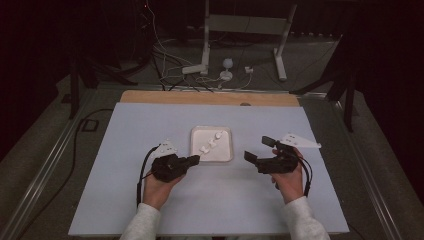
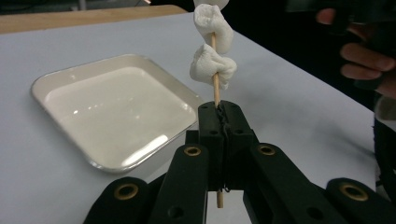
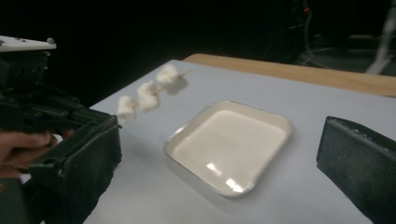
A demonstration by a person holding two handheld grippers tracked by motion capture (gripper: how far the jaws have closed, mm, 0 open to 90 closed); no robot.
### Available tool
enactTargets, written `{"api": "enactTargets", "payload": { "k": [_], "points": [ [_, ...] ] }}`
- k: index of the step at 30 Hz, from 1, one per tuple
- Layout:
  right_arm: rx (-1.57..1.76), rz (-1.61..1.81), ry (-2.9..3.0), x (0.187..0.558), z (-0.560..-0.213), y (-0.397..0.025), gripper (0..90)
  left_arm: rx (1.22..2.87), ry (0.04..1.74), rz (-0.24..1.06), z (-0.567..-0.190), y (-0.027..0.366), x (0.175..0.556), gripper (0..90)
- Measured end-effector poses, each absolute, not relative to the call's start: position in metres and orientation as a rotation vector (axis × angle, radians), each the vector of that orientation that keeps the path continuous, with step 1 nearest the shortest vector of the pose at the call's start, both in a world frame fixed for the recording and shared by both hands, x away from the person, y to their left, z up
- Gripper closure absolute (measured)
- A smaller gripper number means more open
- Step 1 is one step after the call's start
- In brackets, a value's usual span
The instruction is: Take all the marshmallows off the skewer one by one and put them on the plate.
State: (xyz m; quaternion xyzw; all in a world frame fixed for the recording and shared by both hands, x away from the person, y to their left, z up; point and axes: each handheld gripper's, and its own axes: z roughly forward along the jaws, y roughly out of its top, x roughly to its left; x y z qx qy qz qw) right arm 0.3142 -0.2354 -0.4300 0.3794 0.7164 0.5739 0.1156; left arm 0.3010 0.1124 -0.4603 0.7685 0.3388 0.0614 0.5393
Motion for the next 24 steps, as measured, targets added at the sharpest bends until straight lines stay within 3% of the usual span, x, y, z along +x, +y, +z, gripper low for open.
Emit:
{"api": "enactTargets", "payload": {
  "k": [7,13,17,18,19,23,24],
  "points": [
    [1.122,1.763,2.166,0.329,-0.426,-0.206,0.4,1.818,0.765,0.132,-0.46,0.106,0.299,90.0],
    [1.147,1.78,2.223,0.336,-0.426,-0.194,10.8,1.799,0.74,0.129,-0.459,0.106,0.297,90.0],
    [1.217,1.853,2.244,0.342,-0.427,-0.189,32.0,1.788,0.73,0.127,-0.459,0.107,0.297,90.0],
    [1.217,1.853,2.244,0.342,-0.427,-0.189,32.0,1.786,0.724,0.124,-0.459,0.107,0.297,90.0],
    [1.269,1.88,2.253,0.345,-0.429,-0.188,41.1,1.785,0.714,0.121,-0.459,0.106,0.296,90.0],
    [1.331,1.913,2.271,0.349,-0.433,-0.187,48.9,1.787,0.703,0.12,-0.459,0.104,0.296,90.0],
    [1.355,1.956,2.287,0.351,-0.435,-0.187,56.0,1.788,0.704,0.12,-0.46,0.104,0.296,90.0]
  ]
}}
